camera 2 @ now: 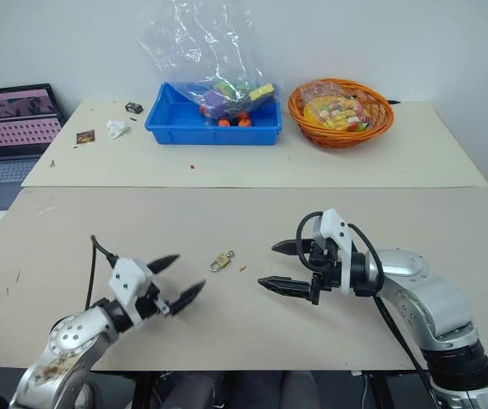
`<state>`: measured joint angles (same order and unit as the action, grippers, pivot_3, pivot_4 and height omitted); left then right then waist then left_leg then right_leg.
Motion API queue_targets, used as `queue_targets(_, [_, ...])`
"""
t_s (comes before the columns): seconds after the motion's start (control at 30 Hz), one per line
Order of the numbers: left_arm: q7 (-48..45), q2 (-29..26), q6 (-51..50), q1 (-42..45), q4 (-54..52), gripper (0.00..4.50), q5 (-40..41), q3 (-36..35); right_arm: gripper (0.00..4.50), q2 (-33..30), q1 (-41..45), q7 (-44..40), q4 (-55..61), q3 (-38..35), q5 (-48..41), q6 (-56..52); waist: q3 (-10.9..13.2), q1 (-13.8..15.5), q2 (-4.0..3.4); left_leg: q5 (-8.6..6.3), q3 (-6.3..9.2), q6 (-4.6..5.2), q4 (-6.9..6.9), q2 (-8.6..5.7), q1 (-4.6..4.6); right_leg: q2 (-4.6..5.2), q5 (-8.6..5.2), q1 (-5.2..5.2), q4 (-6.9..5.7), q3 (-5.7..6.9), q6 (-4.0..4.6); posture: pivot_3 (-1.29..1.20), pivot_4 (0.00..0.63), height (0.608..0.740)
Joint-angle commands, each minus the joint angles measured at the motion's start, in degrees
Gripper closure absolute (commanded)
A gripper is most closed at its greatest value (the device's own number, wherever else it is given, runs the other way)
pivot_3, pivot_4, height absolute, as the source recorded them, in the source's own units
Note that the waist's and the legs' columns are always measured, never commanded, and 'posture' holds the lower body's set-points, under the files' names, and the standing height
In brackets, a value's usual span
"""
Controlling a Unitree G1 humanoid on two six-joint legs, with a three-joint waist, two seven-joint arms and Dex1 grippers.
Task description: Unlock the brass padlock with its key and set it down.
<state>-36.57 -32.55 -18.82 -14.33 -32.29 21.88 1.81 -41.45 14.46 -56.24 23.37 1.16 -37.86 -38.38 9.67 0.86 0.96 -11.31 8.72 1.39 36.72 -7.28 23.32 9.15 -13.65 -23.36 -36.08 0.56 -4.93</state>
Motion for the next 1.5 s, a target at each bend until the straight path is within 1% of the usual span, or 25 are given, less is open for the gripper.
queue_targets(0.03, [-3.23, -1.28, -2.47, 0.04, -0.31, 0.06, 2.78, 0.37, 0.00, 0.17, 0.00, 1.24, 3.56, -2.81, -2.22, -0.29, 0.03, 0.28, -0.05, -0.02, 0.00, -0.03, 0.00, 0.00, -0.02, 0.01, 0.00, 0.03, 0.00, 0.00, 0.00, 0.00, 0.150, 0.740])
queue_targets(0.13, [-3.46, -0.34, -1.11, 3.42, 5.95, 0.06, 0.04, 1.66, 0.00, 0.68, -0.53, 3.45, 5.30, -4.20, -3.58, -1.06, 0.04, 0.54, -0.07, -0.04, -0.02, -0.07, 0.00, 0.00, -0.03, 0.01, 0.01, 0.04, 0.00, 0.00, 0.01, 0.00, 0.150, 0.740])
queue_targets(0.27, [-2.80, 2.94, 1.39, 9.61, 14.32, 0.06, -2.47, 3.10, 0.00, 0.48, -1.89, 5.73, 7.70, -6.40, -5.52, -2.21, 0.05, 0.78, -0.07, 0.00, -0.02, 0.00, 0.00, 0.00, 0.00, -0.01, 0.02, 0.02, 0.01, 0.01, 0.01, 0.00, 0.150, 0.740])
queue_targets(0.4, [-2.54, 4.97, 4.35, 15.42, 20.26, 0.06, -6.28, 5.06, 0.00, -0.37, -3.60, 7.39, 9.41, -9.34, -7.34, -2.96, 0.05, 1.40, -0.05, 0.03, -0.04, 0.05, 0.00, -0.01, -0.01, -0.01, 0.05, 0.03, 0.04, 0.00, 0.03, 0.00, 0.150, 0.740])
queue_targets(0.5, [-4.07, 6.41, 7.46, 19.96, 25.99, 0.06, -9.04, 7.74, 0.00, -0.12, -4.14, 8.57, 10.22, -11.70, -9.73, -3.40, 0.05, 1.46, -0.07, 0.04, -0.08, 0.06, 0.00, -0.01, -0.02, -0.01, 0.05, 0.03, 0.05, -0.02, 0.04, 0.00, 0.150, 0.740])
queue_targets(0.6, [-4.97, 8.16, 9.89, 23.79, 32.09, 0.06, -11.10, 9.59, 0.00, -0.83, -4.17, 9.62, 11.69, -11.73, -10.37, -4.06, 0.04, 1.47, -0.07, 0.04, -0.10, 0.05, 0.01, 0.01, -0.05, -0.02, 0.08, 0.09, 0.04, -0.01, 0.04, 0.00, 0.150, 0.740])
queue_targets(0.73, [-5.15, 10.48, 12.44, 25.39, 37.28, 0.06, -12.95, 10.83, 0.00, -0.69, -3.98, 10.06, 13.13, -10.98, -12.55, -4.77, -0.01, 1.57, -0.15, 0.05, -0.11, 0.07, 0.01, -0.01, -0.09, 0.00, 0.08, 0.13, 0.05, -0.02, 0.04, 0.00, 0.150, 0.740])
queue_targets(0.77, [-5.09, 10.82, 12.94, 25.60, 38.04, 0.06, -13.35, 10.98, 0.00, -0.71, -4.00, 10.03, 13.07, -10.35, -12.28, -4.73, -0.03, 1.71, -0.18, 0.05, -0.11, 0.07, 0.01, -0.01, -0.11, 0.02, 0.08, 0.17, 0.05, -0.01, 0.04, 0.00, 0.150, 0.740])
queue_targets(0.9, [-5.00, 11.51, 12.88, 24.57, 36.83, 0.06, -13.61, 10.91, 0.00, -1.42, -3.76, 8.37, 9.46, -3.91, -4.35, -1.48, -0.07, 2.06, -0.22, 0.03, -0.12, 0.03, 0.01, -0.01, -0.27, 0.04, 0.11, 0.32, 0.05, 0.02, -0.01, 0.00, 0.150, 0.740])
queue_targets(0.97, [-5.30, 11.30, 12.37, 23.89, 35.63, 0.06, -13.42, 10.59, 0.00, -1.98, -3.00, 7.49, 5.72, -0.44, 0.34, 0.44, -0.08, 1.99, -0.23, 0.03, -0.15, 0.02, 0.01, -0.01, -0.28, 0.05, 0.12, 0.32, 0.05, 0.01, -0.03, 0.00, 0.150, 0.740])
queue_targets(1.03, [-5.43, 11.18, 11.92, 23.60, 34.80, 0.06, -13.33, 10.43, 0.00, -1.13, -1.04, 7.79, 0.26, 2.12, 4.93, 2.94, -0.10, 1.73, -0.21, 0.04, -0.17, 0.04, 0.01, -0.01, -0.29, 0.05, 0.12, 0.31, 0.06, -0.01, -0.03, 0.00, 0.150, 0.740])
queue_targets(1.17, [-6.10, 11.33, 11.79, 23.93, 33.31, 0.06, -13.57, 11.00, 0.00, 0.88, 1.32, 6.44, -5.63, 3.63, 8.29, 6.34, -0.10, 1.68, -0.22, 0.07, -0.20, 0.09, 0.01, -0.03, -0.18, 0.03, 0.12, 0.18, 0.03, -0.03, -0.03, 0.00, 0.150, 0.740])
queue_targets(1.33, [-6.76, 11.58, 10.92, 24.42, 32.62, 0.06, -13.86, 11.60, 0.00, 2.20, 1.56, 4.95, -6.73, 3.10, 8.50, 7.20, -0.10, 1.77, -0.21, 0.08, -0.19, 0.11, 0.01, -0.07, -0.15, 0.07, 0.13, 0.20, 0.07, -0.04, -0.02, 0.00, 0.150, 0.740])
queue_targets(1.37, [-6.77, 11.72, 10.77, 24.64, 32.75, 0.57, -13.93, 11.63, 0.00, 2.28, 1.38, 4.76, -6.68, 3.01, 8.53, 7.24, -0.10, 1.77, -0.22, 0.08, -0.19, 0.11, 0.01, -0.07, -0.15, 0.07, 0.13, 0.20, 0.07, -0.04, -0.03, 0.00, 0.150, 0.740])
queue_targets(1.43, [-6.95, 12.01, 10.97, 25.11, 33.09, 0.94, -14.34, 12.04, 0.00, 2.37, 1.04, 4.50, -6.52, 2.92, 8.70, 7.43, -0.10, 1.80, -0.22, 0.08, -0.18, 0.11, 0.01, -0.06, -0.15, 0.07, 0.12, 0.20, 0.07, -0.04, -0.03, 0.00, 0.150, 0.740])
queue_targets(1.5, [-6.97, 12.56, 10.86, 25.31, 32.95, 1.77, -14.63, 12.54, 0.00, 2.46, 0.88, 4.37, -6.24, 2.76, 8.64, 7.26, -0.10, 1.87, -0.22, 0.07, -0.17, 0.10, 0.01, -0.06, -0.16, 0.06, 0.12, 0.20, 0.06, -0.02, -0.03, 0.00, 0.150, 0.740])
